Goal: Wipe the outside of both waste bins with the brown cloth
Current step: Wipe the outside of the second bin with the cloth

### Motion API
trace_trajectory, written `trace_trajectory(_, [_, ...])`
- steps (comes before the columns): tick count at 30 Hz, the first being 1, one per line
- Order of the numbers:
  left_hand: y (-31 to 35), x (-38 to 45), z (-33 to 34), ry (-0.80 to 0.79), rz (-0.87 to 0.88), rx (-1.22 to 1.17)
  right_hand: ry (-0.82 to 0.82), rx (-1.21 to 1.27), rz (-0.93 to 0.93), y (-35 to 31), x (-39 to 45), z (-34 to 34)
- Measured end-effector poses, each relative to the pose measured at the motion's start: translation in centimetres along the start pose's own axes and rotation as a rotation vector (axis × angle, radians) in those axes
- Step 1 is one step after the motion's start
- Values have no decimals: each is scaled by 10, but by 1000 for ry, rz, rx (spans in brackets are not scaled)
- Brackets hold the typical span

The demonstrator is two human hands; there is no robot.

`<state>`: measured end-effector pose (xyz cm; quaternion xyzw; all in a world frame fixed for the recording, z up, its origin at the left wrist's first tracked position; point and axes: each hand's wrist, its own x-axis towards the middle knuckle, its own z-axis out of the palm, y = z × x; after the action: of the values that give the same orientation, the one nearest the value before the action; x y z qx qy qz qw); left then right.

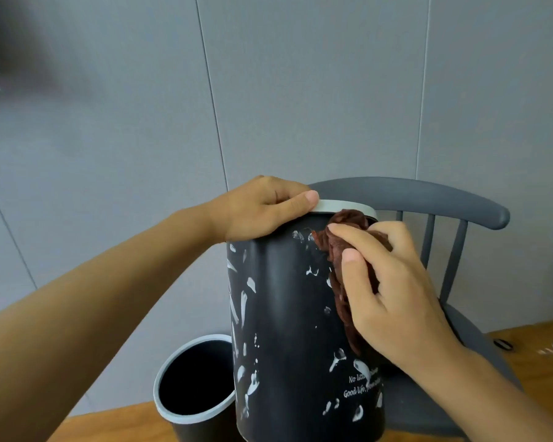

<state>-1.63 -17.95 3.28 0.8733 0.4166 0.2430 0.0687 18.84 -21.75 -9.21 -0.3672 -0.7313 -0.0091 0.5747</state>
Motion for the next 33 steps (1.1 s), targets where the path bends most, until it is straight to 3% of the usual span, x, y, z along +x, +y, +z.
trace_trajectory(3, [-2, 0, 5, 27, -21, -12, 95, 13, 84, -3, 3, 2])
trace_trajectory(7, [0, -1, 5, 54, -26, 4, 68, -48, 143, -2, 9, 5])
trace_trajectory(14, [-1, -3, 9, 104, -11, 82, -267, -97, -184, -9, 0, -1])
trace_trajectory(20, [1, -1, 14, 143, 24, 136, -26, -162, -36, 4, 18, -3])
trace_trajectory(29, [-1, -5, 17, 184, 58, 178, -96, -299, -221, -5, -3, -4])
trace_trajectory(33, [2, -6, 19, 189, 64, 184, 5, -323, -49, 5, 11, -11])
